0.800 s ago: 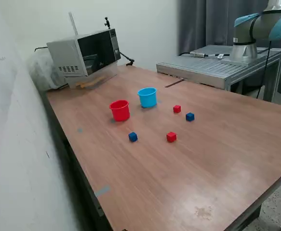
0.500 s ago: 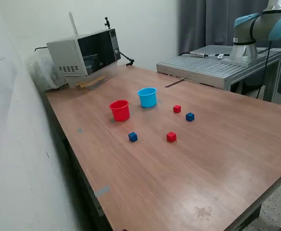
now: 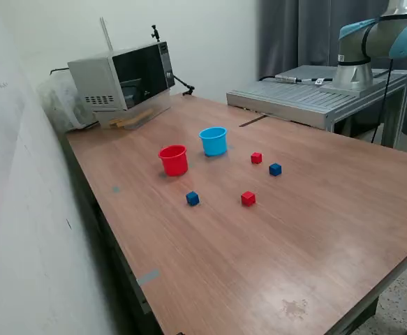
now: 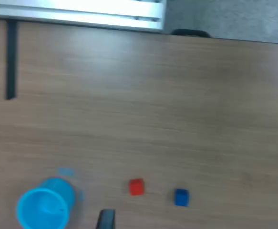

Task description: Place red objects in the red bin, and blue objects in the blue bin.

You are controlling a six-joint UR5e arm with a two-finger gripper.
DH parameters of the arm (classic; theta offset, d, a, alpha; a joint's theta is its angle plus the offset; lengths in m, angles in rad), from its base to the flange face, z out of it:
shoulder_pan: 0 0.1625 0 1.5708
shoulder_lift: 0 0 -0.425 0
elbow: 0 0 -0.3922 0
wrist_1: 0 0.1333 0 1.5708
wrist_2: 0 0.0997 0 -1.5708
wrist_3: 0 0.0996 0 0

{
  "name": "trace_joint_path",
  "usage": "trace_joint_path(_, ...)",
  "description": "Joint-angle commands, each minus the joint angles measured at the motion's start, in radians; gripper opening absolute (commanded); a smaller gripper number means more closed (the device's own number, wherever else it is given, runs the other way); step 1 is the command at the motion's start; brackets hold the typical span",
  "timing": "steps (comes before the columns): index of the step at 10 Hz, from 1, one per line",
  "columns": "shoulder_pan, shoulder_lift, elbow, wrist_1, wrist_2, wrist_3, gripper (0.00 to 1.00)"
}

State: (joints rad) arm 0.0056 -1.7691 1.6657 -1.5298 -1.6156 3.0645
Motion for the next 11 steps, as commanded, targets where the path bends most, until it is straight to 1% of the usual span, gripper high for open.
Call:
trace_joint_path(1, -0.004, 0.003, -0.006, -0.015, 0.172, 0.000, 1.00)
trace_joint_path(2, -0.004, 0.005, -0.011, -0.018, 0.172, 0.000, 1.00)
trace_joint_path(5, -0.004, 0.008, -0.018, -0.074, 0.174, 0.000, 1.00)
trace_joint_path(6, -0.004, 0.016, -0.030, -0.114, 0.165, 0.002, 1.00)
trace_joint_path(7, -0.001, 0.045, -0.055, -0.159, 0.160, 0.002, 1.00)
trace_joint_path(8, -0.001, 0.080, -0.084, -0.177, 0.163, 0.002, 1.00)
trace_joint_path(9, 0.004, 0.126, -0.110, -0.223, 0.161, 0.002, 1.00)
trace_joint_path(11, 0.004, 0.248, -0.153, -0.259, 0.161, 0.002, 1.00)
